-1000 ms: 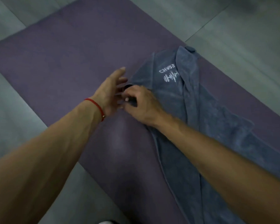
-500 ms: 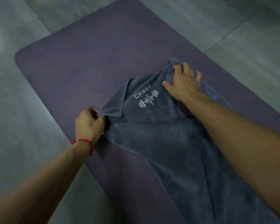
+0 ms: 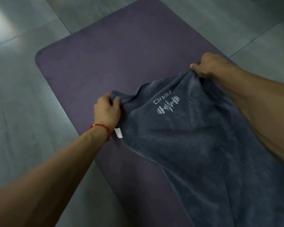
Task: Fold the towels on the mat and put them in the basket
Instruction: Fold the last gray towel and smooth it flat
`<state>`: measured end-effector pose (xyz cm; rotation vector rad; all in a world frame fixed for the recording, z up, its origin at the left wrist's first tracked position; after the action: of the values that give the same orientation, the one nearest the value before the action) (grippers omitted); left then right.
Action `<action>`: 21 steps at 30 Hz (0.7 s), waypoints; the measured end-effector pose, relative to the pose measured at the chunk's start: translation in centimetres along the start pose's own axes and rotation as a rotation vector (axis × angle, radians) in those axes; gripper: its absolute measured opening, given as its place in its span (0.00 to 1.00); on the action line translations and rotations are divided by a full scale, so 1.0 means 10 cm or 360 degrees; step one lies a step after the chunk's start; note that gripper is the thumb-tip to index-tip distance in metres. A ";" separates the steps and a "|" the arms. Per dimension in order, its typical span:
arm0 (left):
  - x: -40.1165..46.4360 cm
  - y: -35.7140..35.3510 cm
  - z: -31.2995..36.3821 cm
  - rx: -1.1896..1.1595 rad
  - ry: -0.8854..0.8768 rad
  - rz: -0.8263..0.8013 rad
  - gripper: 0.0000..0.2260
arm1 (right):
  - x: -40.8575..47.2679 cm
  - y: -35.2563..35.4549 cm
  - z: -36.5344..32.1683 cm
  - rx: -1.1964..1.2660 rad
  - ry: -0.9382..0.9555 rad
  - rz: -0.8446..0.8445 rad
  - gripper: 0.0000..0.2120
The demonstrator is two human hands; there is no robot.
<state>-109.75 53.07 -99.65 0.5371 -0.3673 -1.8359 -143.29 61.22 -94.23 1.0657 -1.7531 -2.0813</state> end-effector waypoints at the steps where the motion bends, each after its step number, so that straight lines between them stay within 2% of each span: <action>1: 0.03 0.05 0.00 -0.0256 0.0204 0.0088 0.08 | 0.02 0.00 -0.03 0.0221 0.0079 0.0065 0.18; 2: 0.05 0.09 0.01 -0.0564 0.0425 0.0145 0.07 | 0.02 0.02 -0.05 0.0525 0.0101 0.0114 0.09; 3: 0.06 0.13 0.05 -0.0857 0.0618 0.0198 0.08 | 0.00 0.04 -0.09 0.0861 0.0107 0.0167 0.04; 4: 0.09 0.19 0.06 -0.1004 0.0693 0.0247 0.08 | 0.01 0.05 -0.11 0.1168 0.0075 0.0245 0.12; 5: 0.14 0.25 0.07 -0.1028 0.0642 0.0270 0.08 | 0.02 0.06 -0.11 0.1395 0.0039 0.0330 0.16; 7: 0.23 0.37 0.06 -0.0853 0.0428 0.0292 0.05 | 0.02 0.10 -0.14 0.1594 0.0016 0.0451 0.14; 8: 0.27 0.40 0.02 -0.0789 0.0407 0.0304 0.04 | 0.02 0.10 -0.15 0.1542 0.0039 0.0432 0.13; 9: 0.29 0.40 -0.01 -0.0759 0.0438 0.0280 0.05 | 0.05 0.07 -0.14 0.1256 0.0061 0.0390 0.16; 11: 0.34 0.41 -0.10 -0.0613 0.0502 0.0232 0.05 | 0.07 -0.04 -0.12 0.0649 0.0076 0.0246 0.32; 13: 0.38 0.42 -0.16 -0.0454 0.0506 0.0171 0.05 | 0.08 -0.17 -0.13 0.0470 0.0071 0.0149 0.36; 15: 0.38 0.41 -0.18 -0.0443 0.0486 0.0141 0.05 | 0.10 -0.28 -0.19 0.0324 0.0067 0.0141 0.34; 19: 0.44 0.40 -0.21 -0.0407 0.0436 0.0117 0.06 | 0.12 -0.28 -0.30 0.0194 0.0161 0.0178 0.22; 21: 0.49 0.45 -0.25 -0.0258 0.0385 0.0157 0.08 | 0.18 -0.32 -0.35 0.0080 0.0245 0.0039 0.20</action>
<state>-106.12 47.04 -100.41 0.6096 -0.0794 -1.6664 -141.40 58.35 -97.95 1.1780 -1.7428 -1.8956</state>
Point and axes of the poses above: each hand's wrist, its own x-axis towards the middle knuckle, its own y-axis out of the back of the hand, z = x × y, the point moved 2 cm from there along x, towards the middle knuckle, and after that the axes turned 10 degrees about -x, right-handed, at the moved point
